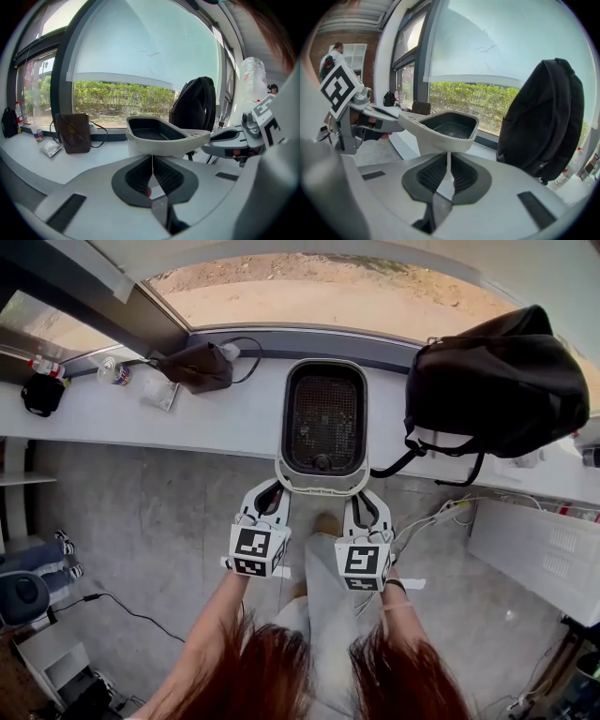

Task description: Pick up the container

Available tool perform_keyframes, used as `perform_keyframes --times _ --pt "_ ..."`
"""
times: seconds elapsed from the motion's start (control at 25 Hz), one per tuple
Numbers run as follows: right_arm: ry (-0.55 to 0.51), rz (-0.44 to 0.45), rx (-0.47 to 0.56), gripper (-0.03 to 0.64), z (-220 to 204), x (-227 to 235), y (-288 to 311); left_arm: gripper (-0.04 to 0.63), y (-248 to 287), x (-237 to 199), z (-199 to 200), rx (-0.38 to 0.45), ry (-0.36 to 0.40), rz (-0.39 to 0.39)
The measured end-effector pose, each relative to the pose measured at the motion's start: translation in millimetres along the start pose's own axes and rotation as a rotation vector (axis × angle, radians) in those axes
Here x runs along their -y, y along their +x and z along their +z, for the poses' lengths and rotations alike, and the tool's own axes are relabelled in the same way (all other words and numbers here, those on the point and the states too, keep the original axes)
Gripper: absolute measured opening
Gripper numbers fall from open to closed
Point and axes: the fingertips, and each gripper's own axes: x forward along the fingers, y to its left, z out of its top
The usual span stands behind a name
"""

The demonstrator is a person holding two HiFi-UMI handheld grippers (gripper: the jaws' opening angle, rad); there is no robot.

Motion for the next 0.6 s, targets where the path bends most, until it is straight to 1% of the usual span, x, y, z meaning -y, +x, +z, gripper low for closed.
perform_keyframes --times 0.44,0.6 --pt "0.005 0.003 -0.023 0.026 12 9 -14 0.018 -10 3 16 -0.014 -0.019 0.012" --pt "0.052 -0.003 -0.002 0.026 19 10 -19 0.018 -15 4 25 0.005 -0.037 0.028"
